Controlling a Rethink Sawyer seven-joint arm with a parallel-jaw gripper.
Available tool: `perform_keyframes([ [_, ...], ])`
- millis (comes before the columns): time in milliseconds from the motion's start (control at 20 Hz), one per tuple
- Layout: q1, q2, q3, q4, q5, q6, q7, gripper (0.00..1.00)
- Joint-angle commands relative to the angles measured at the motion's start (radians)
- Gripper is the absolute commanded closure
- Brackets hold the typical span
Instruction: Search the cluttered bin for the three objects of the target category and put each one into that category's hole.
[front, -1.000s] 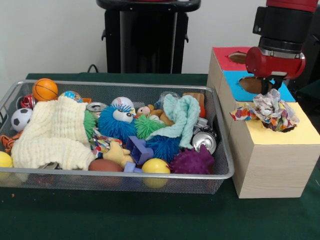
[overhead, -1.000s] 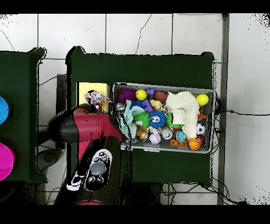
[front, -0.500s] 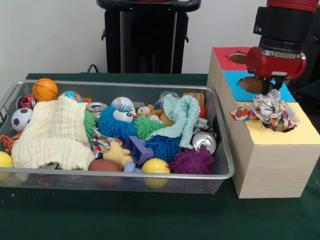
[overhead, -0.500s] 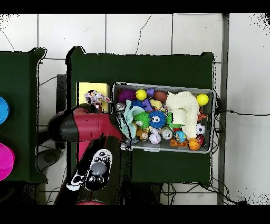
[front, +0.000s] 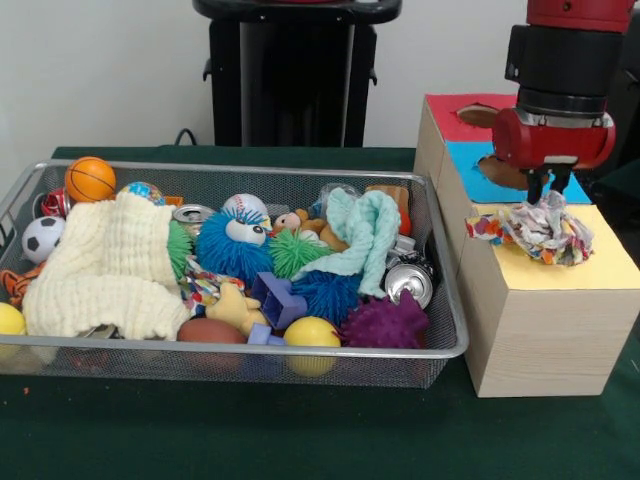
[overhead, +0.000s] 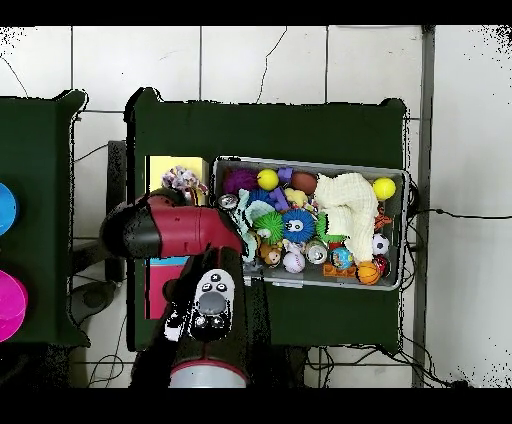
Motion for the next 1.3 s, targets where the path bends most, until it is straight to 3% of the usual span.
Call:
perform_keyframes([
  [50, -0.074, 0.14, 0.224, 0.025, 0.023, -0.168, 0.189, 1.0],
  [300, -0.104, 0.154, 0.276, 0.03, 0.033, -0.159, 0.19, 1.0],
  [450, -0.111, 0.167, 0.3, 0.048, 0.084, -0.078, 0.216, 1.0],
  [600, -0.093, 0.189, 0.27, 0.047, 0.132, 0.016, 0.242, 1.0],
  [900, 0.005, 0.237, 0.127, 0.003, 0.192, 0.046, 0.277, 1.0],
  [1000, 0.069, 0.253, 0.028, -0.022, 0.215, 0.053, 0.309, 1.0],
  [1050, 0.121, 0.271, -0.059, -0.046, 0.23, 0.091, 0.34, 1.0],
  [1150, 0.165, 0.317, -0.147, -0.087, 0.245, 0.197, 0.363, 1.0],
  [1300, 0.14, 0.348, -0.128, -0.102, 0.249, 0.283, 0.33, 1.0],
])
